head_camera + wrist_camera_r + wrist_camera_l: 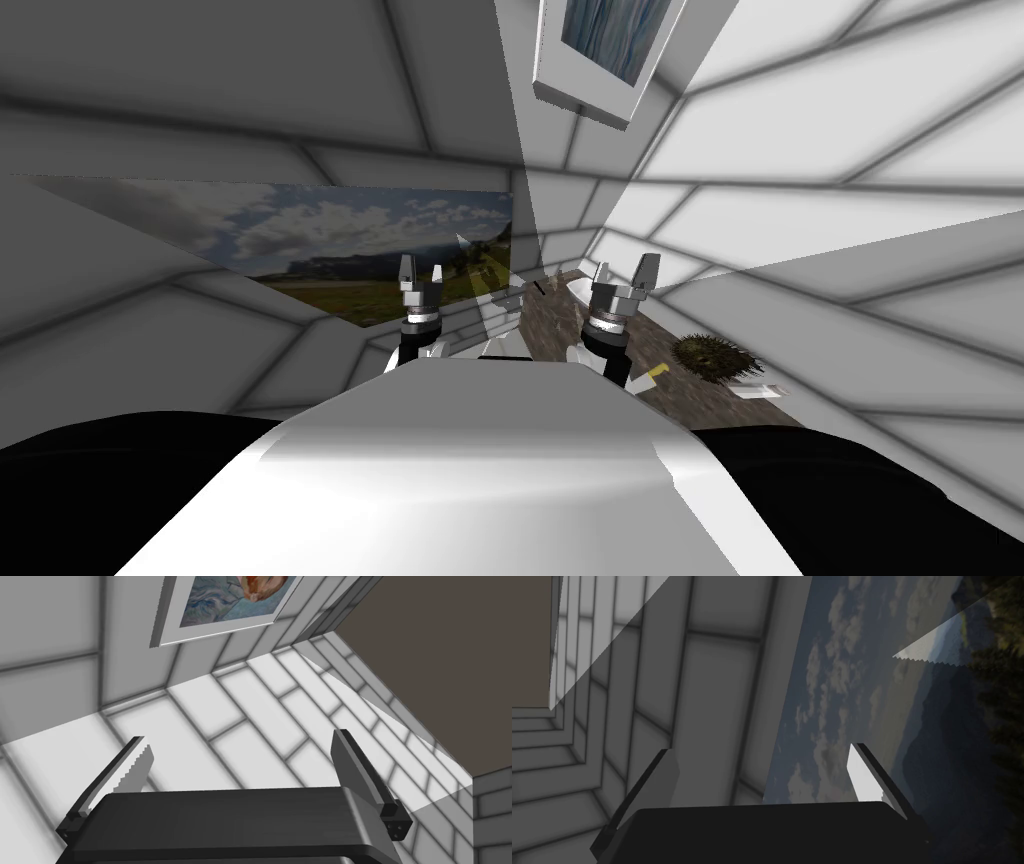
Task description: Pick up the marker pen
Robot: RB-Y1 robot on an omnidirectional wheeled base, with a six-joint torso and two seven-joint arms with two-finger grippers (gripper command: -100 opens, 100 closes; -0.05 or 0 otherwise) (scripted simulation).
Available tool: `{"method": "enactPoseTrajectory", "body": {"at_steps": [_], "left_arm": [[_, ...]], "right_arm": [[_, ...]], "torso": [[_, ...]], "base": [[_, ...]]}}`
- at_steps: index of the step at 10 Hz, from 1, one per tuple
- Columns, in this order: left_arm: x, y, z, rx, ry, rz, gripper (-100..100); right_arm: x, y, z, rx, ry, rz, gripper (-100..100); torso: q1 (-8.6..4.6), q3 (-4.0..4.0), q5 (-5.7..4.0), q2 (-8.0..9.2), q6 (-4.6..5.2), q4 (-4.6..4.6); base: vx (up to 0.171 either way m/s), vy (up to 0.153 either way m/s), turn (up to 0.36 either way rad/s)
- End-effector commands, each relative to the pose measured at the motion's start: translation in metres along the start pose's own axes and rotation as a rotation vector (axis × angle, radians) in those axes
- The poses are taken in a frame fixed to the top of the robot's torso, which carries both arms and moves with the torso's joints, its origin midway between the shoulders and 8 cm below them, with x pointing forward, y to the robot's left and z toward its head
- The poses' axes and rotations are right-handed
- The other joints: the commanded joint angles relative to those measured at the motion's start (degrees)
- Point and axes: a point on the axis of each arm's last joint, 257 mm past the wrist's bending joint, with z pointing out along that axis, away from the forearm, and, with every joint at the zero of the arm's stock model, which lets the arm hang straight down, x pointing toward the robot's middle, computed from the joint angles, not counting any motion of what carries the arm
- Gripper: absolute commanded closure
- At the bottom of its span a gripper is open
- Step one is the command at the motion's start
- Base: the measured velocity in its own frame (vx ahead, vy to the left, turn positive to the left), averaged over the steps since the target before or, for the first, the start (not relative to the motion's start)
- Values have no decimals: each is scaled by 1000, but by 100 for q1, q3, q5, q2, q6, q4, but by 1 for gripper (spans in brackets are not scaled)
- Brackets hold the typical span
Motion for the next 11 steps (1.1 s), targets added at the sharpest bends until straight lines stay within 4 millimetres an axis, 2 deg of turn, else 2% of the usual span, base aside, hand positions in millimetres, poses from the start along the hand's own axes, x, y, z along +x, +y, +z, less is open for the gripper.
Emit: {"method": "enactPoseTrajectory", "body": {"at_steps": [1,3,6,7,9,10,11], "left_arm": [[0,0,0,0,0,0,0],[0,0,0,0,0,0,0],[0,0,0,0,0,0,0],[0,0,0,0,0,0,0],[0,0,0,0,0,0,0],[0,0,0,0,0,0,0],[0,0,0,0,0,0,0]], "right_arm": [[7,-12,2,23,36,19,-100],[12,-31,6,58,65,48,-100],[21,-71,14,137,98,114,-100],[21,-71,14,138,98,114,-100],[26,-104,21,207,111,168,-100],[26,-106,20,211,111,168,-100],[28,-124,24,251,115,198,-100]], "torso": [[0,0,0,0,0,0],[12,3,2,6,0,1],[23,4,5,8,0,2],[21,5,5,9,0,2],[12,3,3,5,0,1],[16,4,3,7,0,1],[14,4,3,6,0,1]], "base": [[-16,20,-68],[-25,44,-59],[-29,60,-75],[-24,33,-19],[-25,39,-65],[-23,37,-32],[-27,34,-53]]}}
